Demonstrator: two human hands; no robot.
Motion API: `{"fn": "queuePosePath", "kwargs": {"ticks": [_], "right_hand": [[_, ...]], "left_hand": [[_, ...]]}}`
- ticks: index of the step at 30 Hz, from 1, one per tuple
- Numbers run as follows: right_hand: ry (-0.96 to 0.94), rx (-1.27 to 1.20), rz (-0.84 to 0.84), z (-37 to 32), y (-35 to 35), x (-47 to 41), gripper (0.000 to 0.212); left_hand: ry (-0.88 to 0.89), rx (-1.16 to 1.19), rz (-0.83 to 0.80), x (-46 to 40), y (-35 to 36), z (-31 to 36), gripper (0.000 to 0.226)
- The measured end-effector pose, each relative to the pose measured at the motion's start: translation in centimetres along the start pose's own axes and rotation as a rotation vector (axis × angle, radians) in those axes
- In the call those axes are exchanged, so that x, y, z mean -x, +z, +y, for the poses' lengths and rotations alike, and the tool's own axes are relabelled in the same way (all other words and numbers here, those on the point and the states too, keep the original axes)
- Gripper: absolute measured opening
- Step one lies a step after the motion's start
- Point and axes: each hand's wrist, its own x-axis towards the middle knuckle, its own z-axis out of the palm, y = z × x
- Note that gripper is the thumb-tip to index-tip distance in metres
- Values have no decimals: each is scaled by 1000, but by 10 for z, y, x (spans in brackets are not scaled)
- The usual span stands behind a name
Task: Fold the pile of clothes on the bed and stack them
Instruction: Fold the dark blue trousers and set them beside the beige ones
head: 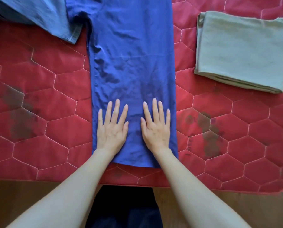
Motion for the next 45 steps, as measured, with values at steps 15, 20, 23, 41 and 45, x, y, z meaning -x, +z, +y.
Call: {"fn": "queuePosePath", "kwargs": {"ticks": [15,20,23,41,45], "right_hand": [[-122,-129,93,-35,-47,-153,50],[-105,-6,-33,-23,-34,-221,52],[-41,5,25,10,-25,-188,50],[-124,79,28,-50,-48,-402,53],[-24,44,108,-18,-41,-388,54]], "left_hand": [[-112,43,152,-121,-54,14,53],[-105,58,58,-190,-50,-4,53],[-104,48,80,-163,-37,-11,55],[-77,-27,102,-355,-89,-58,55],[-108,-44,108,-336,-88,-88,56]]}}
